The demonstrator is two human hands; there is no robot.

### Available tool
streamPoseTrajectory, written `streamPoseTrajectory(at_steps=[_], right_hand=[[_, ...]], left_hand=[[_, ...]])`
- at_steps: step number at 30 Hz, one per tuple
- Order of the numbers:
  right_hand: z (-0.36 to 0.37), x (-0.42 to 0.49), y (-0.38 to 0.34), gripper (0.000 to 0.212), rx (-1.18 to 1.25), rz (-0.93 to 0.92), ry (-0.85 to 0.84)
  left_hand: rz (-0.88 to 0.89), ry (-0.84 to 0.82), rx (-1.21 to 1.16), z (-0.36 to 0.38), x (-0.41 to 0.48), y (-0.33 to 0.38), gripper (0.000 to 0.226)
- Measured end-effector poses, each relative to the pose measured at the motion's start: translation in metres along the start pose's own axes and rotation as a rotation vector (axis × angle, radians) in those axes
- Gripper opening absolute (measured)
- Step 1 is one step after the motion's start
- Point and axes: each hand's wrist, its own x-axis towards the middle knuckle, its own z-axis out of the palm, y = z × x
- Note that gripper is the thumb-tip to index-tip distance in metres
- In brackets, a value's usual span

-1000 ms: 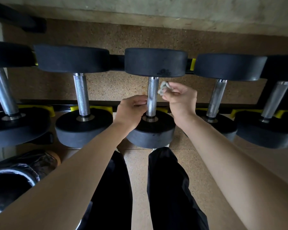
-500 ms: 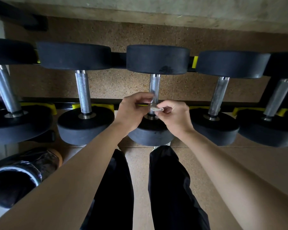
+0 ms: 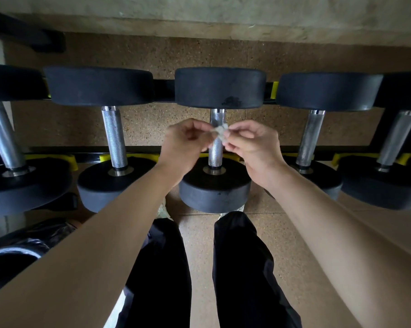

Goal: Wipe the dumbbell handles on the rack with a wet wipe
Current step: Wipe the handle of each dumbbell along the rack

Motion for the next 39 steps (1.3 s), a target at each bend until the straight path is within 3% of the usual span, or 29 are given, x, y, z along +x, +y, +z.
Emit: streamPoseTrajectory(at_steps=[4, 10, 15, 20, 23, 25, 28, 30, 34, 39], right_hand=[[0.013, 0.019, -0.004, 0.020, 0.261, 0.064, 0.040], [0.030, 0.030, 0.000, 0.026, 0.179, 0.028, 0.296], [0.041, 0.035, 0.005, 0.017, 0.232, -0.050, 0.363], [0.035, 0.040, 0.010, 0.015, 0.187, -0.126, 0.385], [0.022, 0.053, 0.010, 0.021, 0.430, -0.089, 0.434], [0.018, 0.057, 0.009, 0.020, 0.460, -0.064, 0.462], [0.024, 0.049, 0.011, 0.019, 0.422, -0.061, 0.394], [0.033, 0.040, 0.011, 0.020, 0.274, -0.095, 0.338], [0.037, 0.034, 0.011, 0.024, 0.094, -0.142, 0.298], [0.005, 0.033, 0.015, 0.021, 0.089, -0.097, 0.412]], left_hand=[[-0.053, 0.140, -0.178, 0.007, 0.018, 0.001, 0.018], [-0.100, 0.332, -0.334, 0.025, 0.037, -0.003, 0.009], [-0.194, 0.408, -0.413, 0.027, 0.046, -0.003, 0.014], [-0.162, 0.407, -0.298, 0.029, 0.045, 0.002, 0.025], [-0.013, 0.356, -0.114, 0.037, 0.033, -0.001, 0.011], [0.050, 0.370, 0.026, 0.042, 0.032, 0.000, 0.011], [-0.008, 0.488, 0.049, 0.041, 0.042, -0.001, 0.013], [-0.107, 0.535, -0.017, 0.033, 0.046, -0.003, 0.021], [-0.179, 0.443, -0.056, 0.015, 0.045, -0.009, 0.025], [0.055, 0.194, 0.165, 0.022, 0.025, -0.007, 0.016]])
